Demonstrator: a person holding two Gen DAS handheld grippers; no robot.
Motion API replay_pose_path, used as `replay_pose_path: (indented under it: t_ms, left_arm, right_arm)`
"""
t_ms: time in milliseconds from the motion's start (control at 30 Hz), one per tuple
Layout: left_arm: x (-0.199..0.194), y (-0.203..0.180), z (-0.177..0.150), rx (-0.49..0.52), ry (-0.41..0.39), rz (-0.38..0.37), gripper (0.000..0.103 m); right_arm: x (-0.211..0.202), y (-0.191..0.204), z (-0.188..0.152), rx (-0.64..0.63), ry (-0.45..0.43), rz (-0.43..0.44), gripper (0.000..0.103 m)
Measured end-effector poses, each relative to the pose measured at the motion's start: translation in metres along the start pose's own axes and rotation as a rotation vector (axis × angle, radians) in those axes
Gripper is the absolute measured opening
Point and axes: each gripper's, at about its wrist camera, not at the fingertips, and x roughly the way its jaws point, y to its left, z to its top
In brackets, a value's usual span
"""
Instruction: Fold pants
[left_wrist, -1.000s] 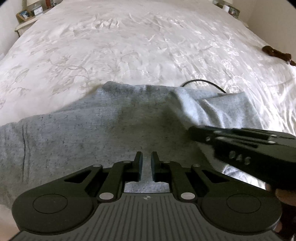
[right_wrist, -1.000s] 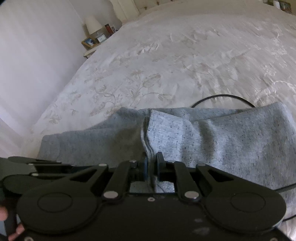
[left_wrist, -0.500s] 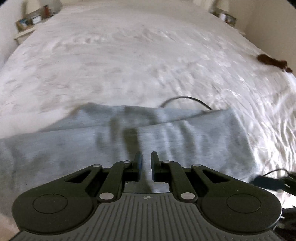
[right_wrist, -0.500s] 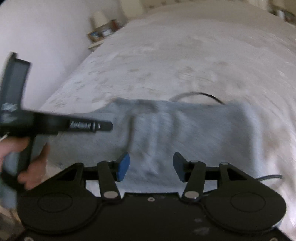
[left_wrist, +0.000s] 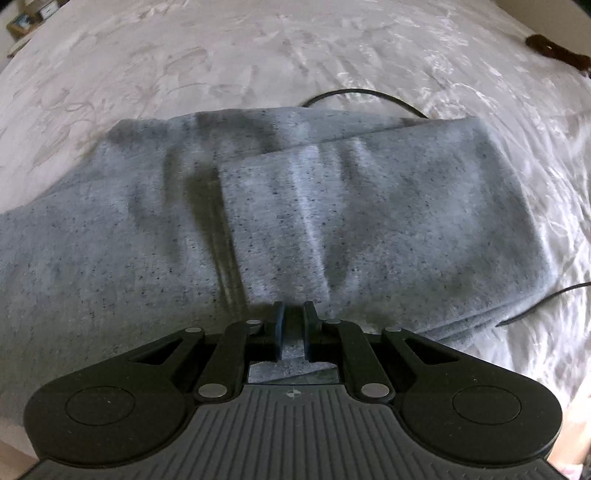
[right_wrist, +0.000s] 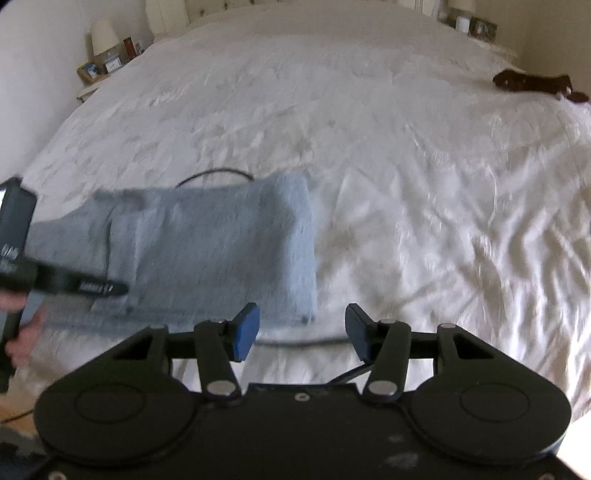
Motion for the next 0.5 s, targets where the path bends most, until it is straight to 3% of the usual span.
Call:
replay_pose_path:
  t_ms: [267,500]
  left_arm:
    - [-0.002,-0.004,0.004,-0.058,0.007,0.04,0.011]
    - [-0.001,-0.006,0.005,-0.086,0.011,0.055,0.011]
  right_arm:
    - [0.049,0.009,0.033,-0.061,0.003,0.056,0.05]
    - [0.103,0.0,0.033,-0.071,0.173,0.023,0.034]
